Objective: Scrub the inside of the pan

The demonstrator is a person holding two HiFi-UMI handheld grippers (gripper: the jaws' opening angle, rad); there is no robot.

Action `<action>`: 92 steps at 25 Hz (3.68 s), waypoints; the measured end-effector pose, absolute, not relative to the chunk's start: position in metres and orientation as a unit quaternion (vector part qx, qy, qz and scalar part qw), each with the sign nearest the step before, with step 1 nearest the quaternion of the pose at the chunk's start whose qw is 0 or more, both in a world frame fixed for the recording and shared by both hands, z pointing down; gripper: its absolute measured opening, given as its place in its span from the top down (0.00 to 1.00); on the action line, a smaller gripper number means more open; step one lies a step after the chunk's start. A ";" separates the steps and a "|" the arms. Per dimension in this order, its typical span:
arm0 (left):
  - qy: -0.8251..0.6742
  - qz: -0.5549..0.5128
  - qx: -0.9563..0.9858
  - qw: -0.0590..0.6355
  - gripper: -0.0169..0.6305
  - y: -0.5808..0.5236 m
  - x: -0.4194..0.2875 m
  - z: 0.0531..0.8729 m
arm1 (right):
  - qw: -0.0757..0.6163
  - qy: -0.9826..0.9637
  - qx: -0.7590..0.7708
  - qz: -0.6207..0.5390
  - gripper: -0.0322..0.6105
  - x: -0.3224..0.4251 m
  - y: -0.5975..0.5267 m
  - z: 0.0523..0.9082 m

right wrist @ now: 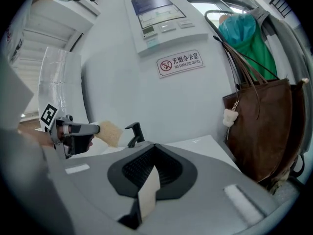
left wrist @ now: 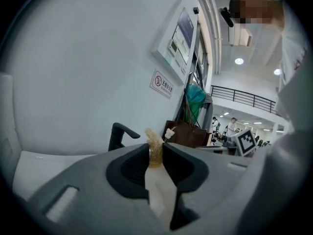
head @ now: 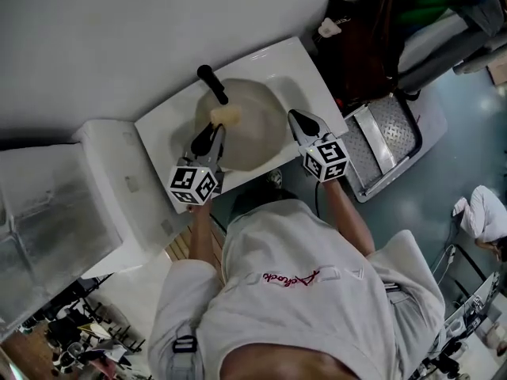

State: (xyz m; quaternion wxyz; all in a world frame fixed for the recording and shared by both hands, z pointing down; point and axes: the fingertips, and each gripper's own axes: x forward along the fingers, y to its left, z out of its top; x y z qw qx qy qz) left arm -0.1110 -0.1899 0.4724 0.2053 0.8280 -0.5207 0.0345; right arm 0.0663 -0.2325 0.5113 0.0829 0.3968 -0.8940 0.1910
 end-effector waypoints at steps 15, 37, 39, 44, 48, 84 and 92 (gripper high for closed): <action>-0.486 0.073 0.835 0.248 0.84 -0.213 -0.101 0.543 | 0.149 -0.866 0.415 0.238 0.86 0.061 -0.252 0.581; -0.496 0.149 0.822 0.236 0.84 -0.258 -0.076 0.617 | 0.186 -0.854 0.415 0.252 0.88 0.050 -0.259 0.614; -0.505 0.148 0.817 0.237 0.84 -0.263 -0.078 0.620 | 0.184 -0.855 0.414 0.253 0.88 0.051 -0.259 0.613; -0.518 0.159 0.807 0.235 0.84 -0.269 -0.082 0.630 | 0.181 -0.856 0.411 0.257 0.88 0.051 -0.258 0.614; -0.526 0.156 0.802 0.235 0.84 -0.275 -0.085 0.633 | 0.178 -0.857 0.409 0.258 0.88 0.051 -0.258 0.614; -0.363 0.215 0.883 0.209 0.85 -0.194 -0.012 0.635 | 0.181 -0.857 0.410 0.255 0.88 0.049 -0.262 0.617; -0.418 0.208 0.864 0.189 0.85 -0.242 -0.036 0.628 | 0.184 -0.856 0.410 0.256 0.88 0.049 -0.263 0.617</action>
